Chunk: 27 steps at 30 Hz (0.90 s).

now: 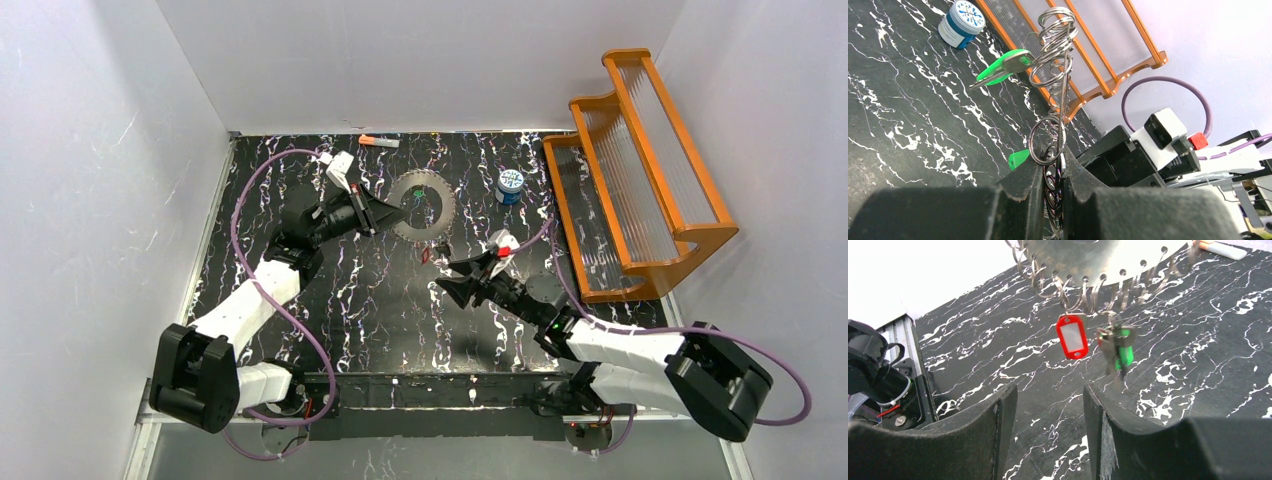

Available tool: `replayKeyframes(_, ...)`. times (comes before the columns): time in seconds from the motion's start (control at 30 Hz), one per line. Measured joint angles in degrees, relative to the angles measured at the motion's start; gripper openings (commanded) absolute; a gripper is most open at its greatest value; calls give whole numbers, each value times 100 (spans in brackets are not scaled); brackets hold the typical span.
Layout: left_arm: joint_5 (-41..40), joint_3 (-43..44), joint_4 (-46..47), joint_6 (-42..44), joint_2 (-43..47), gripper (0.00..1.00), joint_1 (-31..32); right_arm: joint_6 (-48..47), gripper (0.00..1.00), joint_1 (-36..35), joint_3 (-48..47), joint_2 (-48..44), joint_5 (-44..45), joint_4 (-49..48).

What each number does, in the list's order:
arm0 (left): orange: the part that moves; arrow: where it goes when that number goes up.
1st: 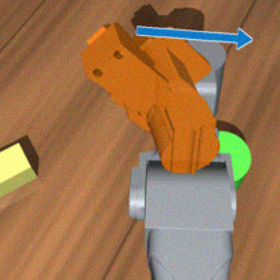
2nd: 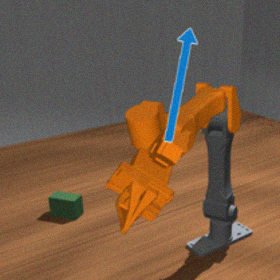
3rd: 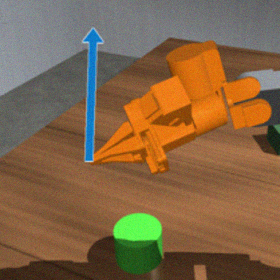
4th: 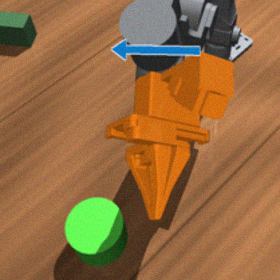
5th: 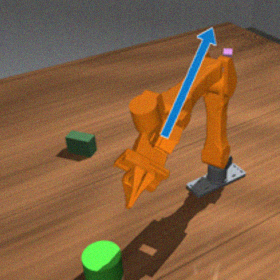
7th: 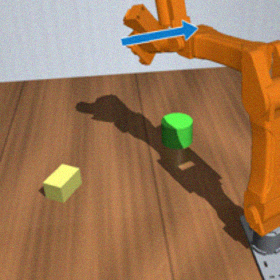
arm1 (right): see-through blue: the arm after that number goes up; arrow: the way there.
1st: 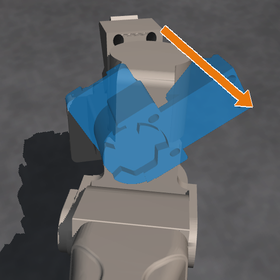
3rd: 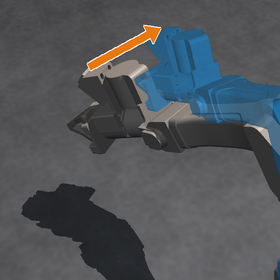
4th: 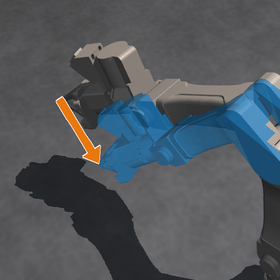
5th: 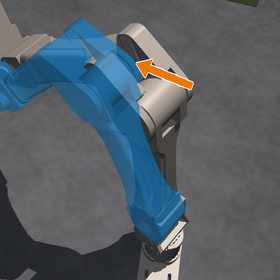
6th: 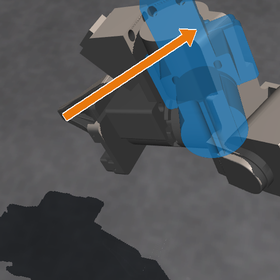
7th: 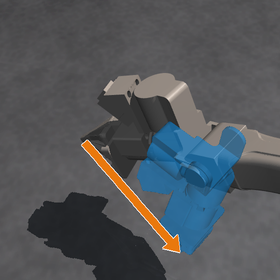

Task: Remove the keys from the keyring

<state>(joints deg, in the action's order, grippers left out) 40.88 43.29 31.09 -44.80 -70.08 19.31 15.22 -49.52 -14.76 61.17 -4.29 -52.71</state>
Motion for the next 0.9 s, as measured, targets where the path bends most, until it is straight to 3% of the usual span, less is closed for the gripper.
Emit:
replayKeyframes(0.57, -466, -72, -33, -398, 184, 0, -13, -380, 61, -452, -763, 1958, 649, -1578)
replayKeyframes(0.9, -549, -72, -37, -481, 184, 0, -13, -656, 48, -457, -1058, 2780, 1082, -2367)
